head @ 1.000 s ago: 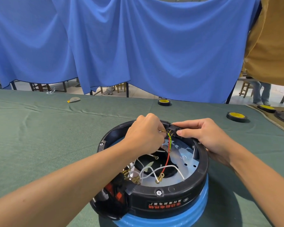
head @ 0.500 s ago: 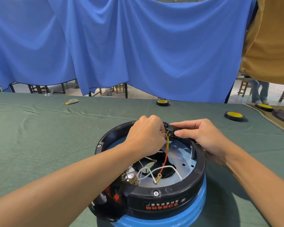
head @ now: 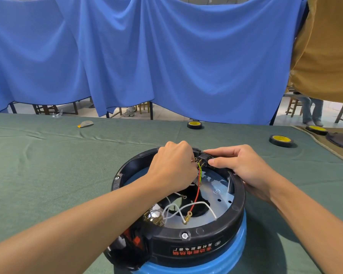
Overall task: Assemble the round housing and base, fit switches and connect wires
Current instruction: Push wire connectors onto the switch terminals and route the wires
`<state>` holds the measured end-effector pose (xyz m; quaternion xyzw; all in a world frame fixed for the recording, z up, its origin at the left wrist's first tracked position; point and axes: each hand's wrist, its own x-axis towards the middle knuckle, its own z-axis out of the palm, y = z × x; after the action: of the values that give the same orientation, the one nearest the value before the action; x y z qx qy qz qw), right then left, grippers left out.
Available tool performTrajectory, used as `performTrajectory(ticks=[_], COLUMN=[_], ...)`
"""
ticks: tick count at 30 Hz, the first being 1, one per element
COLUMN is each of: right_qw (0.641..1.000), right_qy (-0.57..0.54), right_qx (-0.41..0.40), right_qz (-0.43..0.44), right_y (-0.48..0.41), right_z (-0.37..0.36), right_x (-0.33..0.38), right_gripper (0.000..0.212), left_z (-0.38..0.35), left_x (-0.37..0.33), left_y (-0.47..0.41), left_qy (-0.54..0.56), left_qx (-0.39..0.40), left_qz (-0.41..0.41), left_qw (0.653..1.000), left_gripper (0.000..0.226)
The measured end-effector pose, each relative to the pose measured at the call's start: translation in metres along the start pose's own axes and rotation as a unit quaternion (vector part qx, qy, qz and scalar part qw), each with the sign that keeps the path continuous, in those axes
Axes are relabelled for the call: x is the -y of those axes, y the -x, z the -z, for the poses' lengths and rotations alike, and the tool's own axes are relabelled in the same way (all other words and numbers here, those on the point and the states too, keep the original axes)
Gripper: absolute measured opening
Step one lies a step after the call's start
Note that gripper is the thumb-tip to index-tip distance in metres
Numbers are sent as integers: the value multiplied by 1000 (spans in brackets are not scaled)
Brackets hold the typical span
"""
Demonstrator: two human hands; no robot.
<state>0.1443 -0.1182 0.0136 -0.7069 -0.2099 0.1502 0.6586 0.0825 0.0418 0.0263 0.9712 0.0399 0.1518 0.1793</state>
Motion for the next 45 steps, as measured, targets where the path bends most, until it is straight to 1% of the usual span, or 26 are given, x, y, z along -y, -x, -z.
performTrajectory(ticks=[3, 10, 16, 17, 19, 21, 23, 25, 28, 31, 33, 36, 38, 40, 41, 42, 43, 44, 45], right_qw=[1000, 1000, 998, 998, 996, 993, 986, 979, 965, 941, 930, 914, 905, 904, 907, 911, 912, 910, 900], right_qy=[-9, -11, -4, -6, 2, 25, 58, 85, 114, 158, 162, 176, 186, 191, 194, 204, 226, 257, 297], right_qx=[-8, -21, -60, -70, -92, -119, -153, -184, -238, -300, -329, -364, -383, -382, -373, -356, -339, -320, -309], right_qz=[2, -1, 1, 1, 2, 5, 5, 4, 9, 9, 9, 17, 16, 12, 17, 26, 44, 63, 82], right_y=[0, 2, 2, 1, 0, -3, -7, -10, -13, -14, -15, -18, -20, -20, -20, -17, -13, -8, -1], right_z=[-2, -3, -4, -4, -4, -3, -1, 0, 1, -1, -5, -12, -17, -21, -21, -20, -17, -13, -7], right_x=[-1, -1, -2, -3, -4, -6, -8, -12, -15, -16, -16, -16, -16, -13, -13, -12, -12, -13, -14], right_gripper=[26, 28, 29, 29, 27, 26, 25, 24, 23, 24, 26, 27, 28, 26, 21, 21, 31, 36, 33], left_z=[0, -3, -4, -3, 2, 9, 18, 25, 29, 21, 8, -19, -32, -36, -37, -38, -41, -44, -47], left_x=[-4, -5, -5, -5, -6, -8, -10, -9, -6, -8, -10, -8, -1, 6, 8, 10, 11, 11, 11], left_y=[0, -4, -13, -15, -21, -29, -36, -39, -30, -7, 13, 31, 31, 25, 22, 19, 18, 17, 15], left_qy=[-13, -29, -29, -34, -50, -69, -106, -140, -123, -120, -119, -144, -162, -180, -187, -193, -198, -201, -201], left_qx=[-5, -21, -6, 0, 26, 72, 105, 97, 17, -107, -198, -277, -334, -385, -408, -428, -446, -463, -478], left_qz=[2, -10, -30, -36, -54, -68, -64, -52, -52, -92, -140, -220, -245, -241, -241, -242, -242, -238, -230], left_qw=[1000, 999, 999, 999, 997, 993, 987, 984, 991, 983, 963, 924, 896, 873, 860, 849, 839, 830, 823], left_gripper=[40, 36, 40, 39, 27, 17, 21, 26, 27, 31, 36, 38, 39, 43, 44, 45, 46, 46, 46])
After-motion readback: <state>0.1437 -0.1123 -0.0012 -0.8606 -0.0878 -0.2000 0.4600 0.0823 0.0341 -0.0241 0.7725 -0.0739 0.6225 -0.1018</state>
